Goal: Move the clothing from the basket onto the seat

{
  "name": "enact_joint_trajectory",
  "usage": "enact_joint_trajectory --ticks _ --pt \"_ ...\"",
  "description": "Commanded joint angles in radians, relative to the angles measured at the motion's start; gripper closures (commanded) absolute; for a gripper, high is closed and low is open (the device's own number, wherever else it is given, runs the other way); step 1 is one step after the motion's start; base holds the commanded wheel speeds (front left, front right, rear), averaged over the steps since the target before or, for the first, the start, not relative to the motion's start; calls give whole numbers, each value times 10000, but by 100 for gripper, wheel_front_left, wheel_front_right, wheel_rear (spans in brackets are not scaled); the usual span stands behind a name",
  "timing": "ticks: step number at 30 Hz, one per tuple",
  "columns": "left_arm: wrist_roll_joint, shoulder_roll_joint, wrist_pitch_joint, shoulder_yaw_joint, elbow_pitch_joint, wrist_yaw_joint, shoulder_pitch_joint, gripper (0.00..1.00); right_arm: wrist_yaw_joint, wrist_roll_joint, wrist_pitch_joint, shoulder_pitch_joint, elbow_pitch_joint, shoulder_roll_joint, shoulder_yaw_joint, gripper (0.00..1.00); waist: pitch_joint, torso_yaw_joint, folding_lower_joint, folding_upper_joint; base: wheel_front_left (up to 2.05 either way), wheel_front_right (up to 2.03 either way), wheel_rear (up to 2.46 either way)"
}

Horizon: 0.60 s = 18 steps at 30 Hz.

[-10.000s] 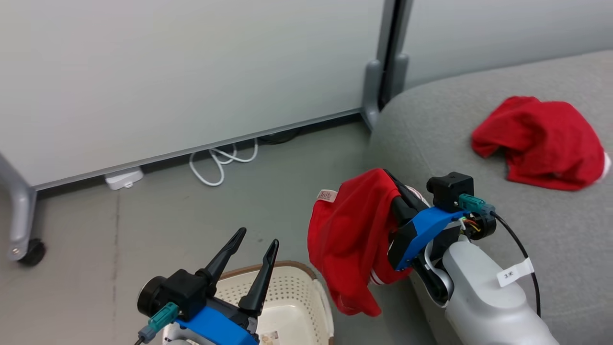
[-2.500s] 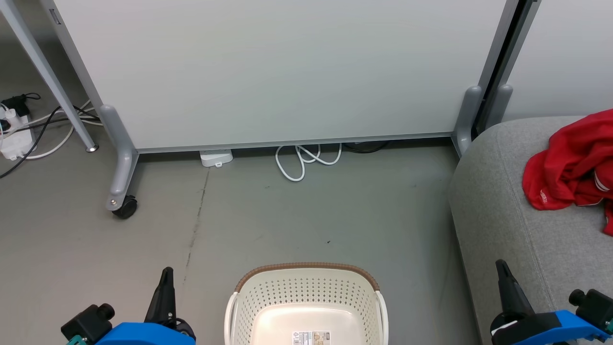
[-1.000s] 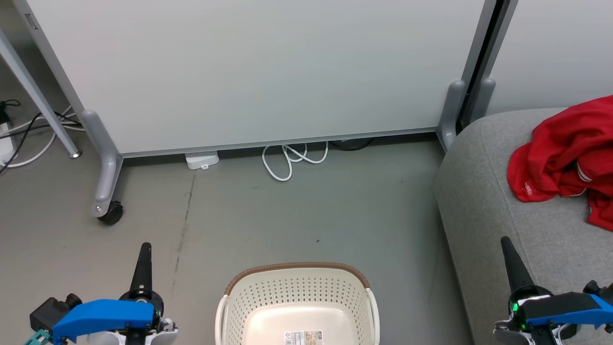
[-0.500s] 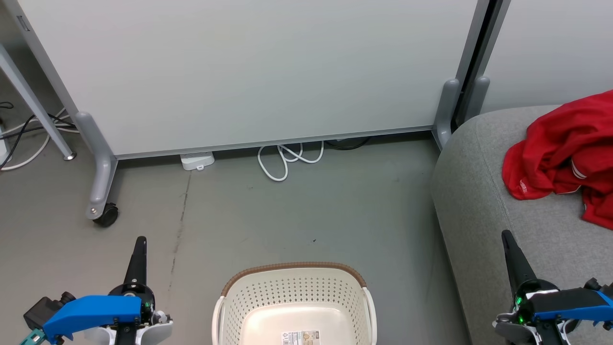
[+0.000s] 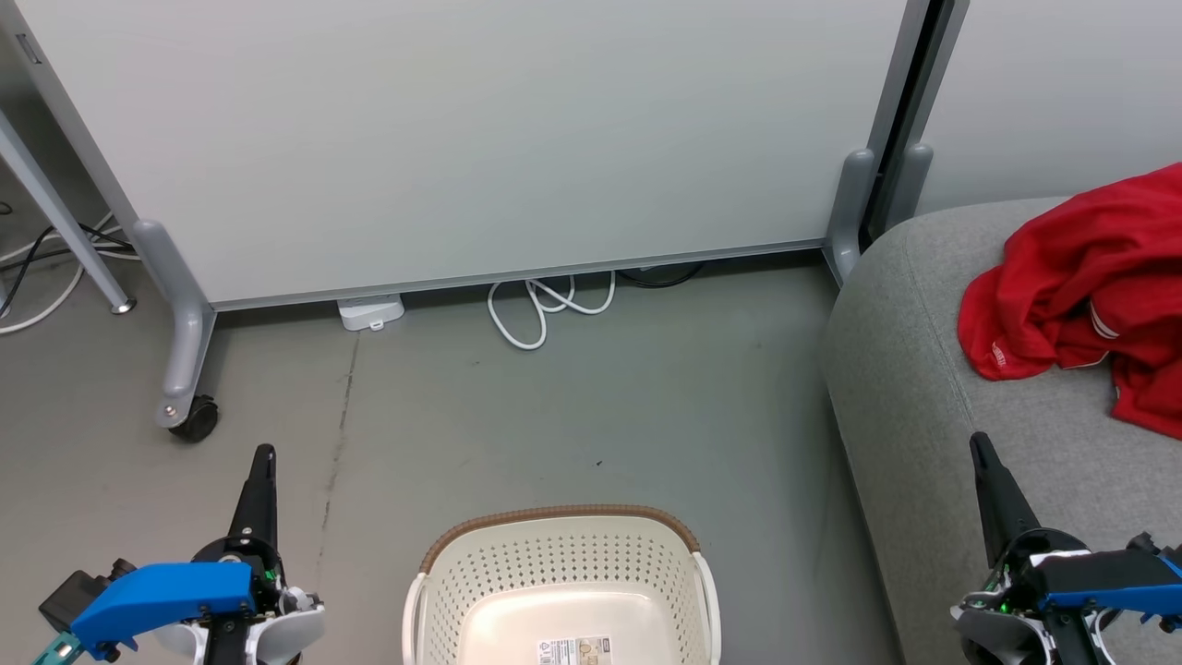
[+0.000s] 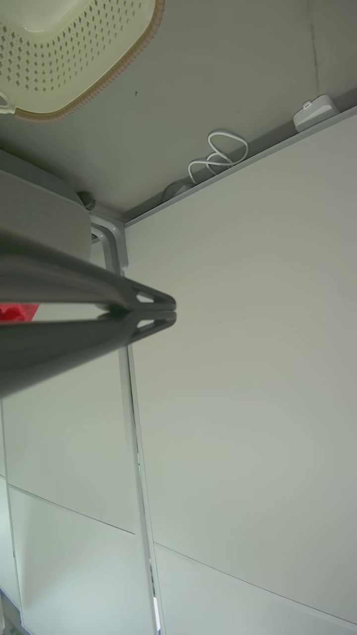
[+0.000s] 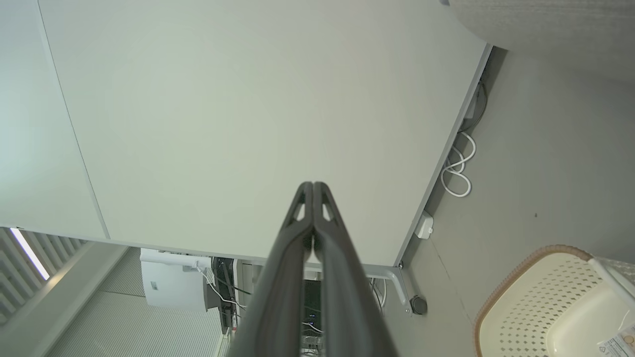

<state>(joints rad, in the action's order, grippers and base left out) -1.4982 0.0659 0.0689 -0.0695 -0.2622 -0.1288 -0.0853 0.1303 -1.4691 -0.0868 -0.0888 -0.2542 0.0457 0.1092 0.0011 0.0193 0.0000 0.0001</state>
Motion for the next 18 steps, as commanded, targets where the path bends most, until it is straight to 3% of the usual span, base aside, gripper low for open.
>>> enact_joint_trajectory --ticks 1,18 --pt "-188 -1 62 -84 83 -30 -185 100 7 -236 -74 -148 73 65 29 100 2 -17 0 -1 0 0 0" --pt "-1208 -69 381 -366 195 -35 -282 100 7 -1401 -279 -256 113 73 56 100 18 -179 0 -1 0 0 0"
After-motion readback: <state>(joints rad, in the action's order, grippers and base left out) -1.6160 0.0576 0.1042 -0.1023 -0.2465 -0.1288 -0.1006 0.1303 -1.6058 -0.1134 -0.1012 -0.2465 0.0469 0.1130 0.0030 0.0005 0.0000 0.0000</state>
